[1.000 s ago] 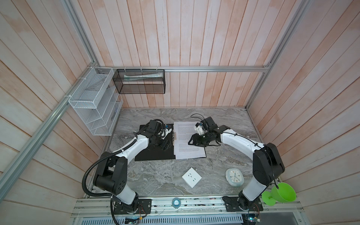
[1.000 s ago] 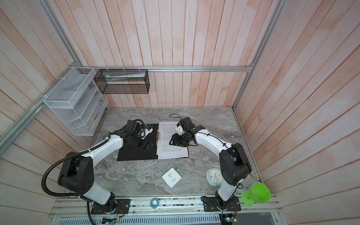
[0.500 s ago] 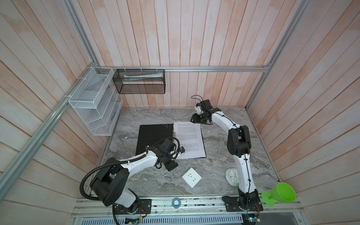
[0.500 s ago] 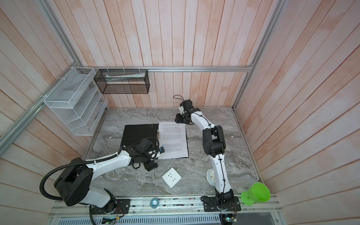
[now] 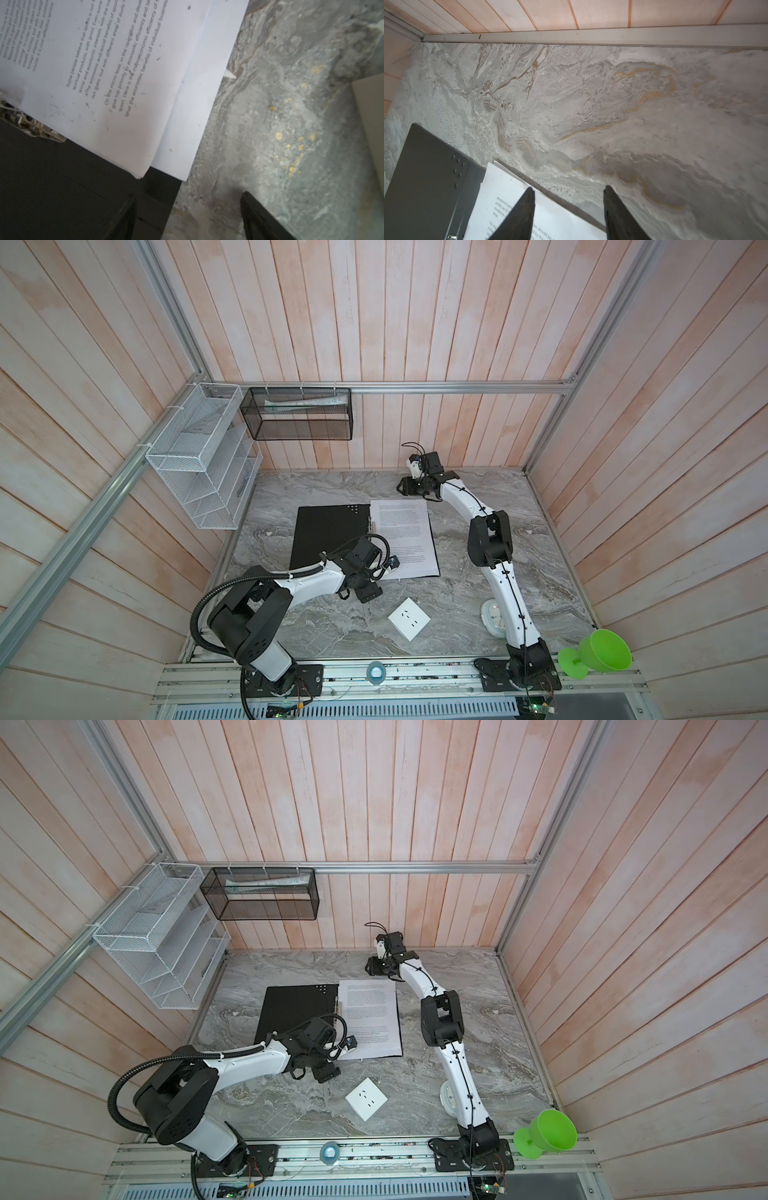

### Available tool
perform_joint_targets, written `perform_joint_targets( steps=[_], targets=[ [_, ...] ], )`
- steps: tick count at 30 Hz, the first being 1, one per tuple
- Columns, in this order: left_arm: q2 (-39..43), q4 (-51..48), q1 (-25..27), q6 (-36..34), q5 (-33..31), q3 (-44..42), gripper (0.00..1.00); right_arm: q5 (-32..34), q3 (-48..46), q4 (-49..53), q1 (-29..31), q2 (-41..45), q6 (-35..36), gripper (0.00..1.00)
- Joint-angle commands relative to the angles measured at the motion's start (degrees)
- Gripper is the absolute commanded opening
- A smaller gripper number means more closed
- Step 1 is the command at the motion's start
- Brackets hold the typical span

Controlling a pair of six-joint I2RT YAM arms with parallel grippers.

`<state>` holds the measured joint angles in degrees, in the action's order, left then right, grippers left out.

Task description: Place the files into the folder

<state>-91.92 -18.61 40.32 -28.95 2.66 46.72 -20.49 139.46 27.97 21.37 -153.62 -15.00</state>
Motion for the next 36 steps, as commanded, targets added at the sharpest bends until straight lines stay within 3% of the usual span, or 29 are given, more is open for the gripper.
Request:
perform_joint_targets(
  steps=[1,8,26,36],
  targets=[
    [-2.25,1.36,0.43,-0.55,-0.40,1.51,0.80,-5.24,3.26,-1.43,-0.46,-4.22,-2.18,0.53],
    [-5.34,4.09,0.38,0.48,-4.48,2.72,0.80,-8.81,4.20,1.84,-0.99,-6.03,-2.98,0.52],
    [-8.62,4.75,0.38,3.37,-8.61,4.50,0.81,-7.64,1.82,18.92,-0.63,0.06,9.82,0.45],
    [-6.24,2.14,0.45,3.63,-6.90,4.45,0.81,-7.37,1.95,15.11,-0.52,1.43,8.47,0.47]
  ],
)
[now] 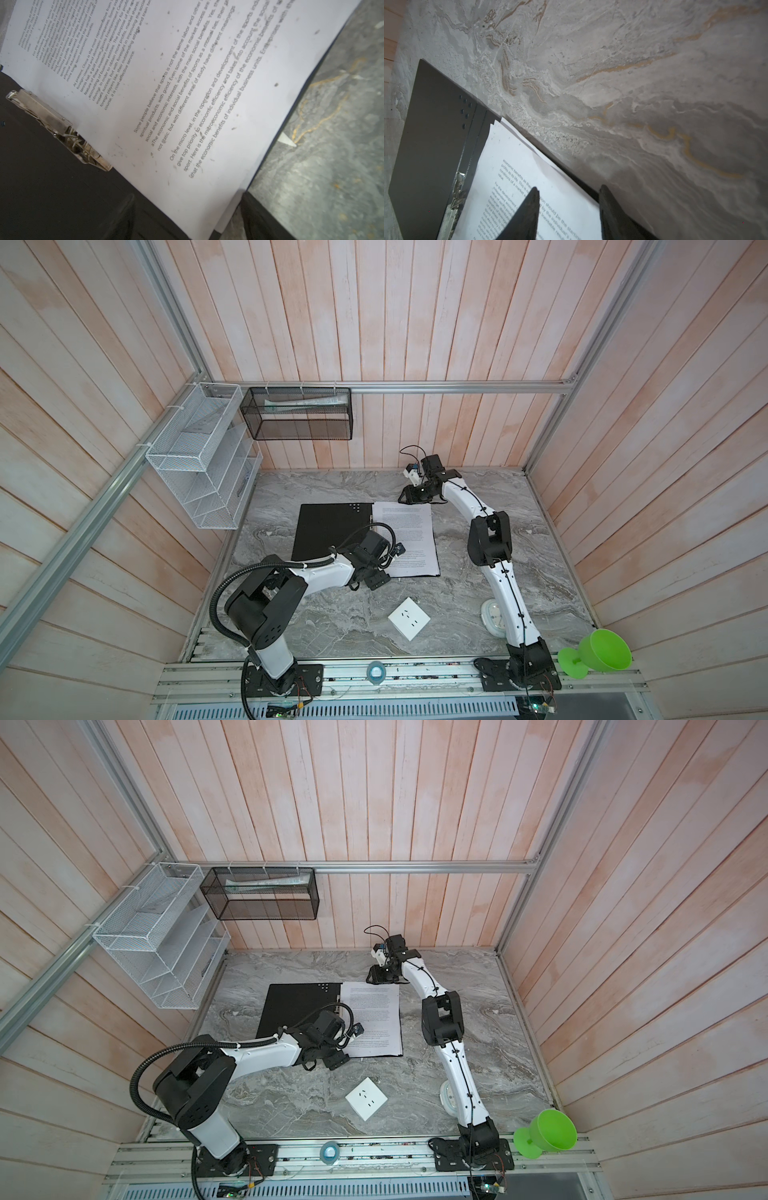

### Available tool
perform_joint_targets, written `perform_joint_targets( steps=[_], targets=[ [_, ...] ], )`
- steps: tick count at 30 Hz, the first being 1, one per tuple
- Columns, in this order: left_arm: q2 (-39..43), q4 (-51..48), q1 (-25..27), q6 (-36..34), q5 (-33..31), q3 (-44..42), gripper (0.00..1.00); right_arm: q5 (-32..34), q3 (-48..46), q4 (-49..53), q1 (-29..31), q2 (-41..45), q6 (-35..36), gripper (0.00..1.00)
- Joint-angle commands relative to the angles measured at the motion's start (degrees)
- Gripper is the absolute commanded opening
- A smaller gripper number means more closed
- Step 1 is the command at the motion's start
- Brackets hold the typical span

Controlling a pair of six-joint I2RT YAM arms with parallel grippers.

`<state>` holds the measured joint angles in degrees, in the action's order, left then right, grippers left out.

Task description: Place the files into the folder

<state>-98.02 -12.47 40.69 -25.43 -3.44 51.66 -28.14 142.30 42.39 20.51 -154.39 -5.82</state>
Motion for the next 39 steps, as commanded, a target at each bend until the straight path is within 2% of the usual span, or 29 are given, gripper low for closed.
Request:
perform_joint_targets(
  steps=[1,6,13,18,29,39],
  targets=[
    [0.21,-4.18,0.07,0.21,-0.65,-0.59,0.81,0.11,-0.84,-0.48,0.26,2.21,-1.45,0.48],
    [1.94,-4.01,0.07,0.25,-0.43,-1.74,0.81,-3.36,0.10,-6.58,-0.07,3.36,-6.39,0.50],
    [1.54,-3.92,0.10,0.36,0.01,-1.56,0.81,-13.14,1.27,-15.43,-0.87,-0.58,-16.15,0.50],
    [1.08,-3.96,0.10,0.31,-0.61,-1.08,0.81,-15.13,2.17,-17.43,-0.81,-2.86,-19.19,0.50],
    [5.72,-3.07,0.09,-0.44,-0.54,-3.48,0.81,-15.76,2.30,-13.89,0.22,-5.22,-17.45,0.49],
    [1.81,-2.30,-0.04,-0.45,-2.71,-3.50,0.81,-14.28,2.46,-8.73,0.98,-5.05,-13.67,0.48]
  ],
)
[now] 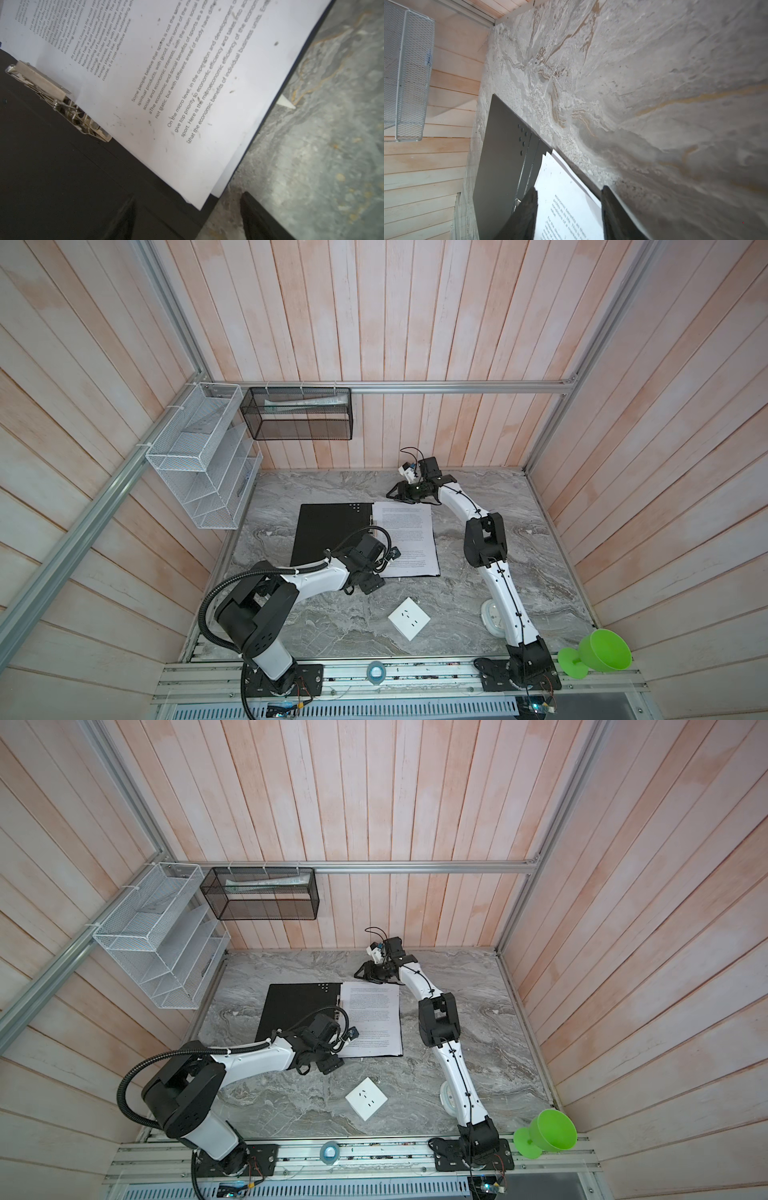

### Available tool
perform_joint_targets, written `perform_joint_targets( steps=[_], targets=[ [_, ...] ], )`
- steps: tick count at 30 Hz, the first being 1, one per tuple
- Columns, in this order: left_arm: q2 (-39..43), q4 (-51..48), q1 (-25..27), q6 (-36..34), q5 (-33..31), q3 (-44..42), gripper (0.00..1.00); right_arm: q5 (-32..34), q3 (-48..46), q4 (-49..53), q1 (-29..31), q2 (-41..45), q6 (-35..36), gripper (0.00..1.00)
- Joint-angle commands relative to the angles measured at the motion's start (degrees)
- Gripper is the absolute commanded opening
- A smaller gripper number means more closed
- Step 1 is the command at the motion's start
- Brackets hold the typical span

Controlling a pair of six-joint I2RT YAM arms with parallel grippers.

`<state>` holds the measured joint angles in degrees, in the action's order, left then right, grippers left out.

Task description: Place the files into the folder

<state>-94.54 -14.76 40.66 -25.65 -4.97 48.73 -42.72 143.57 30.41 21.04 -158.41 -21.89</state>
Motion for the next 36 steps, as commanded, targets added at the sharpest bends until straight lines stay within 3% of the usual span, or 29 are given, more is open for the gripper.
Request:
perform_joint_targets(
  steps=[1,5,23,30,36],
  targets=[
    [-1.77,-0.16,0.05,-0.07,-0.94,-0.37,0.81,0.28,1.28,3.71,0.42,-1.02,2.76,0.48],
    [-1.48,-0.67,0.03,0.33,0.27,0.09,0.81,0.00,1.69,4.32,0.50,-1.35,3.12,0.44],
    [-2.48,-1.16,-0.04,0.67,-0.06,0.83,0.81,0.97,2.87,13.08,0.77,-0.08,10.39,0.44],
    [0.92,-2.71,-0.09,-1.45,0.36,-0.09,0.81,2.44,3.00,2.69,0.55,3.85,4.14,0.50],
    [7.93,-4.17,-2.04,-2.24,0.39,-2.43,0.81,-0.34,3.13,-6.37,-0.24,2.97,-4.08,0.49]
  ],
)
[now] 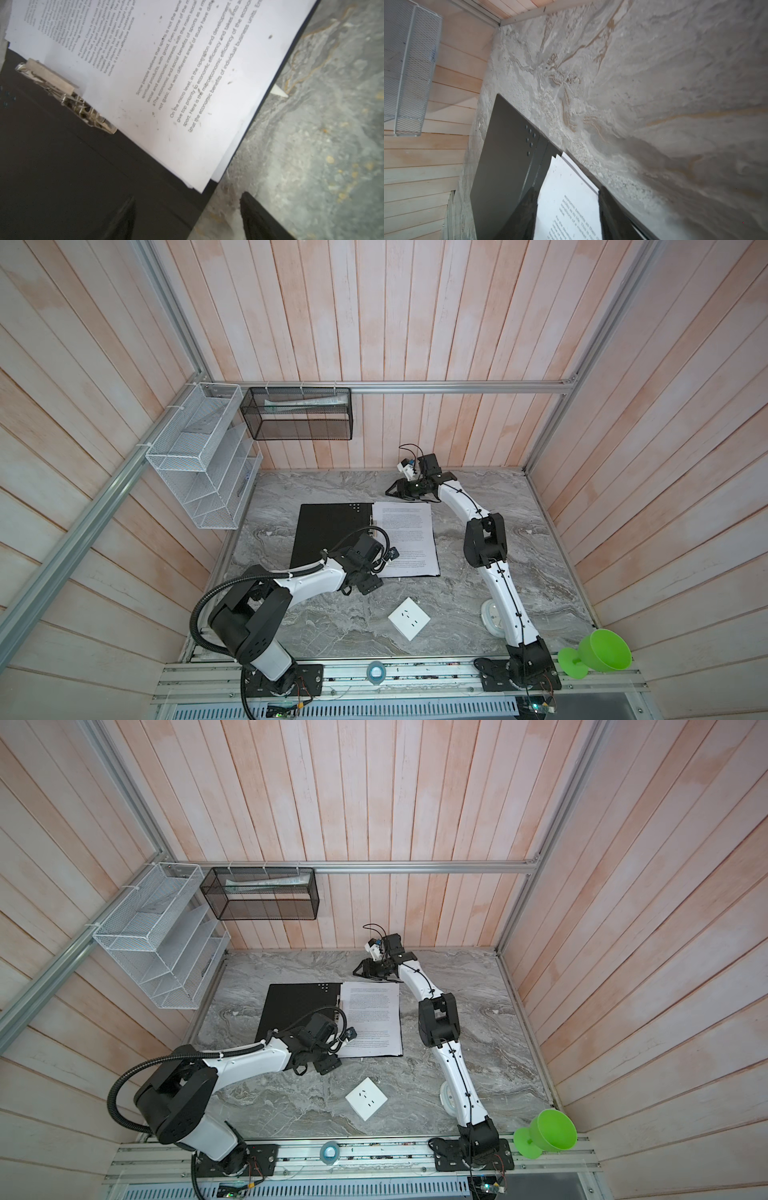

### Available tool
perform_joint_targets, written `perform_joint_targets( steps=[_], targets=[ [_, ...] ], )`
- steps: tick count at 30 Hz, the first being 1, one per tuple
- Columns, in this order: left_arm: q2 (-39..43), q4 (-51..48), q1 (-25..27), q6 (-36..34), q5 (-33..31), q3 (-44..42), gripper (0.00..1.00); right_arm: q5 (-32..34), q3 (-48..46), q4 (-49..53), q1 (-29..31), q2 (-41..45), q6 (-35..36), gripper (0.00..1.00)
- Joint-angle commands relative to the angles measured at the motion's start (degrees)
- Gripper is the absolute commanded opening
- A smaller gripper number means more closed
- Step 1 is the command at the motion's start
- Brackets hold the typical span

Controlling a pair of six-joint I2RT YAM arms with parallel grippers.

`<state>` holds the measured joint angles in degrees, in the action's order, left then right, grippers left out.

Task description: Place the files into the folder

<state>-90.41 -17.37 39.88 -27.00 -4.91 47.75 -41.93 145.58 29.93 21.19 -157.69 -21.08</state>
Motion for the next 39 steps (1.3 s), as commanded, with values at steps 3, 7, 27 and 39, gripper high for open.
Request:
perform_joint_targets(
  steps=[3,7,27,39],
  targets=[
    [6.99,-2.06,-4.59,1.45,2.26,-2.03,0.81,-1.55,1.88,-7.12,0.04,0.25,-6.73,0.48],
    [9.68,-1.18,-7.02,1.59,2.49,-4.00,0.81,-1.16,2.01,-7.54,1.42,-1.41,-6.52,0.48],
    [1.60,5.11,-5.10,-3.24,9.06,-6.01,0.82,0.96,2.19,-6.76,3.06,-4.63,-6.59,0.47],
    [-2.99,9.96,-4.34,-1.91,6.65,-3.51,0.82,0.05,2.44,0.53,3.15,-3.10,-3.12,0.41]
  ],
)
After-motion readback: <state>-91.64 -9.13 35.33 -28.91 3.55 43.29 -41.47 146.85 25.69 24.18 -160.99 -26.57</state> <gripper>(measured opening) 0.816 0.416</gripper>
